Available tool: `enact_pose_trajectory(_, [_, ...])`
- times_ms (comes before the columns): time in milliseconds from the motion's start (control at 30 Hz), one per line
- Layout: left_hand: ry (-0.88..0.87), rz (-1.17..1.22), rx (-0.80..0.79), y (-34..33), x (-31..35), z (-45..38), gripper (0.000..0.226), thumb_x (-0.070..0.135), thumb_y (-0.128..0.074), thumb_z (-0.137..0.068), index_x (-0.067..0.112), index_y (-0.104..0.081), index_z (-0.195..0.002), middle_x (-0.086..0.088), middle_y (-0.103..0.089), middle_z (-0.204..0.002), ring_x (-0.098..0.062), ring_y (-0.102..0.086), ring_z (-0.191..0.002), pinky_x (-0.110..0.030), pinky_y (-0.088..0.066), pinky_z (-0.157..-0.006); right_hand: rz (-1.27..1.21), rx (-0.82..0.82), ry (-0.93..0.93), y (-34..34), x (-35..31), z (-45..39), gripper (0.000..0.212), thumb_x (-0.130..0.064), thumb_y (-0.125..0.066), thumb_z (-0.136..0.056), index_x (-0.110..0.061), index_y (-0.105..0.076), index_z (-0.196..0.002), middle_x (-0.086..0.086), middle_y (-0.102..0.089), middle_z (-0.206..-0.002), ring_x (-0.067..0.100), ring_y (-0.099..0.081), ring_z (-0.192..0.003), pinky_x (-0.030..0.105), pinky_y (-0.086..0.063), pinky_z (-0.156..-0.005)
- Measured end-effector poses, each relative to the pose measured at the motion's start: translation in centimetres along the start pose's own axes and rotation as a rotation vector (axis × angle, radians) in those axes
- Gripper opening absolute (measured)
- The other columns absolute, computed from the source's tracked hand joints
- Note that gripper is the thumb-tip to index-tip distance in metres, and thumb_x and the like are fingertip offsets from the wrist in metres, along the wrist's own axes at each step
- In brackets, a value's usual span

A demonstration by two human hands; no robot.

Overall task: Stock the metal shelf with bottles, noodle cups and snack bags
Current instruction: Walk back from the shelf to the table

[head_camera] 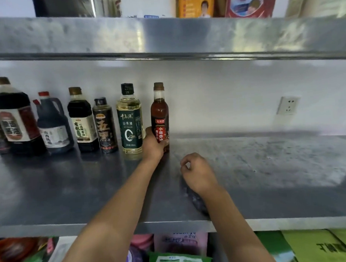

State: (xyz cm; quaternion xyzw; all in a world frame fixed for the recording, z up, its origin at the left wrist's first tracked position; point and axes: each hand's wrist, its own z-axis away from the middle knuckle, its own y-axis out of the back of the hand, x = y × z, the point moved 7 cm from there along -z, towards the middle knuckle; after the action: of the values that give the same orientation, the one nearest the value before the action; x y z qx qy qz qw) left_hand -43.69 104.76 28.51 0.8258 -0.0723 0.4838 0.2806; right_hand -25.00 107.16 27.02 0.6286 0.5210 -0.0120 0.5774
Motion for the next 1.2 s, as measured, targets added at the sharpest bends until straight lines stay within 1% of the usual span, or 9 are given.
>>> enact_pose_trajectory(233, [-0.013, -0.053, 0.004, -0.7, -0.5, 0.1, 0.073, 0.014, -0.075, -0.083, 0.011, -0.034, -0.143, -0.013, -0.058, -0.133, -0.032, -0.055, -0.12, -0.042, -0.044, -0.101, -0.058, 0.001, -0.041, 0.0, 1.0, 0.4, 0.012, -0.012, -0.056, -0.091, -0.013, -0.068, -0.087, 0.006, -0.063, -0.106, 0.023, -0.061, -0.093, 0.037, -0.053, -0.084])
enact_pose_trajectory(367, [0.04, -0.247, 0.049, -0.5, -0.9, 0.7, 0.081, 0.014, -0.078, -0.08, 0.003, -0.03, -0.144, -0.021, -0.043, -0.141, -0.038, -0.045, -0.129, -0.048, -0.039, -0.108, -0.07, 0.058, -0.076, 0.5, 1.5, 0.5, 0.012, -0.012, -0.056, -0.09, -0.014, -0.068, -0.087, 0.004, -0.064, -0.105, 0.022, -0.061, -0.096, 0.037, -0.052, -0.088])
enact_pose_trajectory(433, [0.033, -0.307, 0.117, 0.1, 0.1, 1.8, 0.071, 0.011, -0.075, -0.08, -0.001, -0.036, -0.139, -0.023, -0.042, -0.136, -0.039, -0.046, -0.124, -0.047, -0.042, -0.105, -0.009, 0.146, -0.087, 1.5, 1.8, 0.6, 0.012, -0.015, -0.057, -0.09, -0.014, -0.068, -0.086, 0.005, -0.066, -0.1, 0.024, -0.061, -0.093, 0.038, -0.051, -0.088])
enact_pose_trajectory(567, [-0.223, -0.369, 0.034, -0.7, 3.3, 4.4, 0.051, 0.006, -0.064, -0.085, 0.006, -0.046, -0.133, -0.016, -0.052, -0.127, -0.033, -0.052, -0.116, -0.045, -0.046, -0.097, 0.028, 0.409, -0.183, 4.3, 2.9, 1.8, 0.015, -0.013, -0.059, -0.086, -0.008, -0.071, -0.092, 0.013, -0.07, -0.095, 0.034, -0.062, -0.092, 0.045, -0.051, -0.086])
enact_pose_trajectory(733, [-0.559, -0.297, -0.186, -3.4, 7.0, 9.1, 0.062, -0.001, -0.056, -0.086, 0.002, -0.035, -0.145, -0.018, -0.041, -0.144, -0.032, -0.038, -0.134, -0.039, -0.034, -0.111, 0.16, 0.62, -0.241, 6.2, 2.6, 6.4, 0.04, -0.012, -0.055, -0.08, -0.003, -0.064, -0.118, 0.018, -0.066, -0.116, 0.039, -0.054, -0.118, 0.051, -0.037, -0.107])
enact_pose_trajectory(800, [-0.653, -0.315, -0.254, -4.1, 8.0, 11.0, 0.066, 0.003, -0.054, -0.09, 0.001, -0.026, -0.15, -0.019, -0.031, -0.154, -0.031, -0.026, -0.144, -0.04, -0.026, -0.117, 0.302, 0.66, -0.241, 6.0, 2.6, 9.1, 0.05, -0.019, -0.043, -0.081, -0.003, -0.061, -0.125, 0.02, -0.06, -0.128, 0.04, -0.048, -0.129, 0.055, -0.026, -0.115])
enact_pose_trajectory(900, [-0.785, -0.321, -0.352, -4.6, 9.1, 14.6, 0.067, 0.007, -0.05, -0.094, 0.001, -0.017, -0.153, -0.016, -0.018, -0.161, -0.028, -0.012, -0.15, -0.042, -0.016, -0.121, 0.376, 0.635, -0.36, 5.1, 4.0, 14.5, 0.061, -0.029, -0.03, -0.089, -0.002, -0.048, -0.141, 0.022, -0.042, -0.15, 0.036, -0.029, -0.144, 0.052, -0.012, -0.121])
enact_pose_trajectory(1033, [-1.119, -0.096, -0.327, -3.3, 10.8, 23.5, 0.052, 0.012, -0.049, -0.092, -0.005, -0.044, -0.141, -0.02, -0.043, -0.148, -0.032, -0.037, -0.141, -0.049, -0.033, -0.114, 0.402, 0.662, -0.51, 5.2, 4.6, 22.6, 0.063, -0.039, -0.032, -0.1, -0.005, -0.028, -0.152, 0.012, -0.022, -0.161, 0.024, -0.011, -0.151, 0.04, -0.003, -0.123])
enact_pose_trajectory(1200, [-1.216, 0.072, -0.537, -2.5, 10.3, 36.4, 0.058, 0.022, -0.036, -0.092, -0.003, -0.038, -0.145, -0.019, -0.041, -0.15, -0.031, -0.037, -0.141, -0.052, -0.036, -0.111, 0.591, 0.734, -0.699, 7.3, 2.1, 33.5, 0.066, -0.044, -0.027, -0.098, -0.01, -0.024, -0.154, 0.009, -0.019, -0.162, 0.022, -0.01, -0.152, 0.043, -0.005, -0.123])
